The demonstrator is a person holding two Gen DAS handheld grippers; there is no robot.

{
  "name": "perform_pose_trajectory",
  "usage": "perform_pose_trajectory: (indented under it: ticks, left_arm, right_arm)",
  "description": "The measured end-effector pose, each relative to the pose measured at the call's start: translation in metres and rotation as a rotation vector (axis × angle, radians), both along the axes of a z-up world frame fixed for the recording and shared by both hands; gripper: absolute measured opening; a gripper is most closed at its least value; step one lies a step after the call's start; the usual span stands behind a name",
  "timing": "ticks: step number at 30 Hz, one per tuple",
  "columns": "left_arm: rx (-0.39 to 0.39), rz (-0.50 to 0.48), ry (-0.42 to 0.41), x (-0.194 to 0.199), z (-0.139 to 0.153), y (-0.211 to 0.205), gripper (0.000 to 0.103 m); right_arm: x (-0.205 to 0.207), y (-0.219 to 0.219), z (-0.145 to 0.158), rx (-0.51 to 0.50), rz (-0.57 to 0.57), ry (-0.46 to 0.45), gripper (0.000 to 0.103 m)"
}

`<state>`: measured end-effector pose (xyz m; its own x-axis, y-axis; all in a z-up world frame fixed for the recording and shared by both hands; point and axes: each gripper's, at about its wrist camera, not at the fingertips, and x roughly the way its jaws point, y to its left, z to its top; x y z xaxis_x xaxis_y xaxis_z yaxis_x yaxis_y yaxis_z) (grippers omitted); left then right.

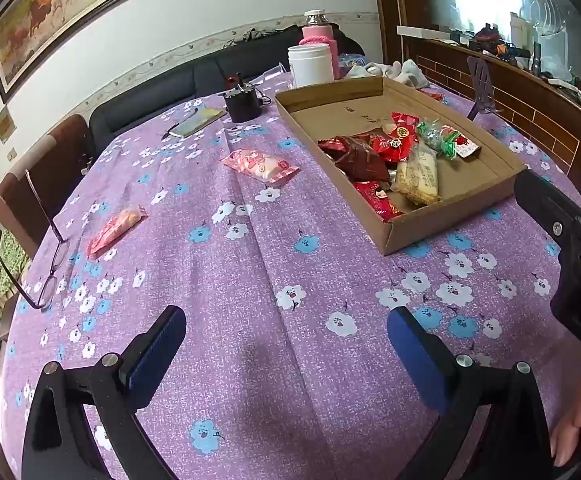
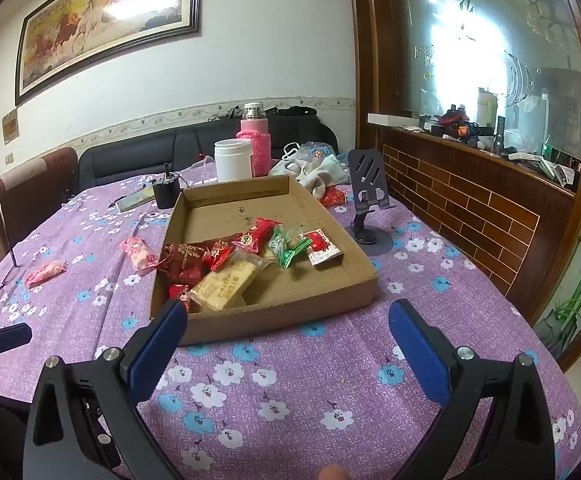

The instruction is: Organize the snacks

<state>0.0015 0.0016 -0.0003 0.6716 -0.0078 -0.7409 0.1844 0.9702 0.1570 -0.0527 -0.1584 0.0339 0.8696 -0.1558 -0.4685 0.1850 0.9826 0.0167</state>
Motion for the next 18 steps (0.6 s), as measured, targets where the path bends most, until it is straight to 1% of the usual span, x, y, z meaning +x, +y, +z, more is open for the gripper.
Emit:
perform_pose_trajectory:
  ticks: [1, 2, 3, 6, 8, 9, 10, 12, 14, 17, 18]
  left_arm:
    - [-0.005, 0.002, 0.004, 0.001, 0.000, 0.001, 0.102]
    - [0.018, 0.002, 0.011, 0.003, 0.001, -0.001, 0.102]
    - [0.005, 0.003, 0.025, 0.005, 0.001, 0.000, 0.102]
    - [-0.024, 0.029, 0.054, 0.007, -0.001, 0.011, 0.102]
    - [-0.031, 0.061, 0.059, 0.004, 0.001, 0.026, 0.102]
    - [-0.033, 0.085, 0.060, 0.003, 0.003, 0.036, 0.102]
    - [-0.049, 0.091, 0.071, 0.005, 0.003, 0.057, 0.102]
    - [-0.072, 0.152, 0.076, 0.006, 0.003, 0.091, 0.102]
    - [-0.085, 0.212, 0.101, 0.007, -0.002, 0.119, 0.102]
    - [-0.114, 0.259, 0.155, 0.011, -0.010, 0.150, 0.102]
    - [-0.116, 0.265, 0.159, 0.012, -0.012, 0.156, 0.102]
  right_arm:
    - [0.000, 0.001, 0.000, 0.000, 0.001, 0.003, 0.101]
    - [0.001, 0.001, -0.001, -0.001, 0.002, 0.008, 0.101]
    - [0.002, 0.002, -0.002, -0.004, 0.004, 0.020, 0.101]
    - [0.007, 0.010, -0.008, -0.004, 0.025, 0.077, 0.101]
    - [0.009, 0.016, -0.010, 0.010, 0.073, 0.134, 0.101]
    - [0.011, 0.022, -0.015, 0.026, 0.105, 0.167, 0.101]
    - [0.014, 0.029, -0.020, 0.041, 0.135, 0.197, 0.101]
    - [0.015, 0.048, -0.027, 0.065, 0.203, 0.252, 0.101]
    - [0.018, 0.067, -0.032, 0.077, 0.262, 0.309, 0.101]
    - [0.026, 0.102, -0.046, 0.122, 0.354, 0.408, 0.101]
    - [0.027, 0.109, -0.048, 0.121, 0.360, 0.424, 0.101]
